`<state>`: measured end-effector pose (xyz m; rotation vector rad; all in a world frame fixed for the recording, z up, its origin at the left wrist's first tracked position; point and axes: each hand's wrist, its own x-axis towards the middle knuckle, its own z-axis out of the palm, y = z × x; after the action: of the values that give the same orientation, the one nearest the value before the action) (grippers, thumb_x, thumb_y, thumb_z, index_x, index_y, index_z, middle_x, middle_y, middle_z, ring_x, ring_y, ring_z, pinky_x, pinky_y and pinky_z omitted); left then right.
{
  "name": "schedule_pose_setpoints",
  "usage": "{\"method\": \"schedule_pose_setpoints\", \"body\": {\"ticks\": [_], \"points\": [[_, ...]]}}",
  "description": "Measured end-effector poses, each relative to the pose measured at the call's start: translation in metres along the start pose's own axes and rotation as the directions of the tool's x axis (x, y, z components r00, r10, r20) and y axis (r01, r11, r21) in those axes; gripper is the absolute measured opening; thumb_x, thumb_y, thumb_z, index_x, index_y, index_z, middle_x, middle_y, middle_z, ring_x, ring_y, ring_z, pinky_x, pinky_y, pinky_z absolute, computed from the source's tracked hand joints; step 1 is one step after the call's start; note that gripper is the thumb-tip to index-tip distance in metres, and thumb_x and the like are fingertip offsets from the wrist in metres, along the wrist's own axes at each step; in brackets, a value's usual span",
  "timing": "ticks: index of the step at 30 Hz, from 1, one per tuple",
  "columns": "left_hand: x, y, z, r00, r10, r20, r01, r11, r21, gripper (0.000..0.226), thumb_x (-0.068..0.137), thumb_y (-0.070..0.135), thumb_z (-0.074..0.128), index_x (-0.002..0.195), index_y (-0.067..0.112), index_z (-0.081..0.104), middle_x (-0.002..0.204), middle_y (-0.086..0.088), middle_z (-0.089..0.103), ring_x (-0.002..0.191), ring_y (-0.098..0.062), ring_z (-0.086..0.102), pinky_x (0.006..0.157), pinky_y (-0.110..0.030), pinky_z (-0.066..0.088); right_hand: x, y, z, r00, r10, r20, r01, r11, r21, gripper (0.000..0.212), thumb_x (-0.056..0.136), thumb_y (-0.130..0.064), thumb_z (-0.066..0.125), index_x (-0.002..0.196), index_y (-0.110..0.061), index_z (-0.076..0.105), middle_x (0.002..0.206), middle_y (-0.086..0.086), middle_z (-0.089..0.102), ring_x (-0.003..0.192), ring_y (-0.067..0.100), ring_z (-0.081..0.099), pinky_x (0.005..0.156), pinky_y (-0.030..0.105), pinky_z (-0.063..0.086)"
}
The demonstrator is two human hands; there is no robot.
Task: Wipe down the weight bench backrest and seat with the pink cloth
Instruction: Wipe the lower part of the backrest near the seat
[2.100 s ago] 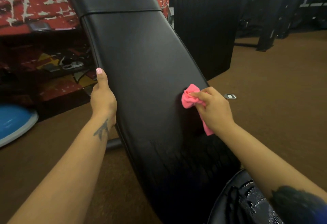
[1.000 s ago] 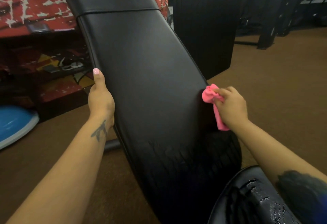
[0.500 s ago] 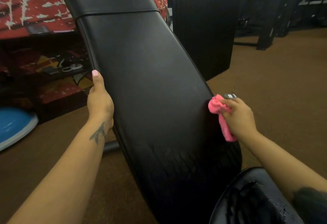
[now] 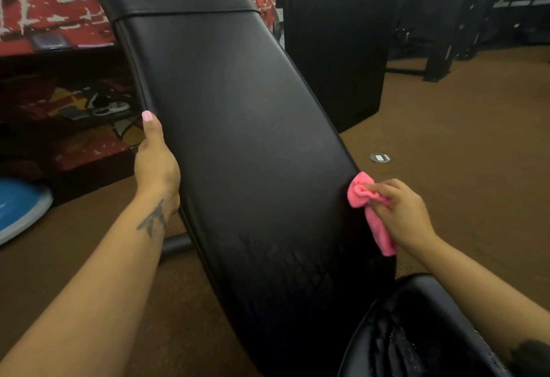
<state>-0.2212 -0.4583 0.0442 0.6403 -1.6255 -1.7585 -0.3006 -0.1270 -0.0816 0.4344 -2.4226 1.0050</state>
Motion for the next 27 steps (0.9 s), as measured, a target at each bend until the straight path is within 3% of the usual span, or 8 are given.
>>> {"method": "schedule_pose_setpoints", "body": {"ticks": [3,6,9,12,14,18,22,27], "points": [[-0.001,0.001,-0.001,1.000,-0.006,0.013,0.006,1.000,0.003,0.077,0.090,0.073,0.030,0.142,0.018,0.045,0.133,0.008,0.054,0.121,-0.016,0.052,0.107,-0.035,0.040,0.023,0.001,0.001,0.994,0.106,-0.039,-0.109,0.990,-0.090,0.026,0.085,-0.011,0.061,0.110,-0.016,0.068,0.097,0.009,0.059,0.091,0.031,0.059,0.075,0.033,0.042],[-0.001,0.002,-0.001,1.000,-0.005,0.010,0.005,1.000,-0.004,0.073,0.092,0.071,0.030,0.139,0.018,0.046,0.120,0.009,0.054,0.112,-0.015,0.053,0.097,-0.031,0.043,0.041,-0.013,0.001,0.988,0.149,-0.047,-0.154,0.981,-0.116,0.028,0.088,-0.015,0.056,0.114,-0.018,0.065,0.103,0.011,0.058,0.097,0.031,0.056,0.077,0.033,0.041],[-0.003,0.003,0.001,1.000,0.003,0.000,-0.003,1.000,-0.005,0.071,0.092,0.070,0.030,0.136,0.018,0.049,0.115,0.010,0.055,0.108,-0.015,0.054,0.091,-0.029,0.043,0.035,-0.023,-0.001,0.997,0.072,0.001,-0.072,0.992,-0.105,0.029,0.085,-0.012,0.060,0.113,-0.017,0.066,0.103,0.008,0.059,0.092,0.025,0.056,0.077,0.033,0.043],[-0.004,0.003,0.002,1.000,0.002,0.000,-0.002,1.000,-0.017,0.068,0.093,0.068,0.030,0.134,0.018,0.050,0.113,0.010,0.056,0.104,-0.013,0.055,0.088,-0.028,0.044,0.011,-0.018,-0.005,0.990,-0.095,0.104,0.104,0.991,-0.087,0.032,0.077,-0.003,0.068,0.107,-0.018,0.070,0.097,0.001,0.059,0.082,0.016,0.055,0.071,0.025,0.038],[-0.004,0.003,0.002,1.000,0.008,-0.008,-0.008,1.000,-0.016,0.067,0.094,0.068,0.030,0.133,0.018,0.050,0.112,0.011,0.055,0.102,-0.012,0.054,0.084,-0.026,0.043,-0.005,-0.007,-0.011,0.984,-0.111,0.142,0.121,0.990,-0.067,0.035,0.074,0.001,0.070,0.103,-0.019,0.072,0.094,-0.003,0.058,0.081,0.013,0.054,0.071,0.022,0.036],[-0.002,0.003,0.002,1.000,0.012,-0.019,-0.012,1.000,0.000,0.069,0.093,0.069,0.029,0.134,0.017,0.050,0.110,0.010,0.054,0.104,-0.014,0.054,0.086,-0.028,0.042,-0.002,0.020,-0.013,0.995,0.066,0.071,-0.057,0.992,-0.114,0.030,0.078,-0.004,0.068,0.105,-0.018,0.071,0.089,-0.001,0.058,0.082,0.021,0.059,0.068,0.026,0.038],[-0.002,0.003,0.001,1.000,0.008,-0.026,-0.008,1.000,0.000,0.071,0.093,0.070,0.030,0.134,0.016,0.051,0.113,0.009,0.055,0.105,-0.015,0.055,0.088,-0.028,0.043,0.027,0.008,-0.006,0.987,0.161,0.004,-0.159,0.977,-0.142,0.027,0.085,-0.014,0.060,0.111,-0.017,0.068,0.101,0.010,0.060,0.094,0.031,0.058,0.078,0.037,0.045],[-0.006,0.004,0.003,1.000,0.015,-0.010,-0.015,1.000,-0.019,0.067,0.095,0.066,0.029,0.135,0.017,0.051,0.112,0.010,0.054,0.103,-0.013,0.054,0.088,-0.027,0.044,0.018,-0.025,-0.001,0.999,-0.026,0.048,0.028,0.999,-0.039,0.029,0.080,-0.007,0.065,0.108,-0.014,0.069,0.096,0.006,0.060,0.087,0.023,0.059,0.077,0.036,0.046]]}}
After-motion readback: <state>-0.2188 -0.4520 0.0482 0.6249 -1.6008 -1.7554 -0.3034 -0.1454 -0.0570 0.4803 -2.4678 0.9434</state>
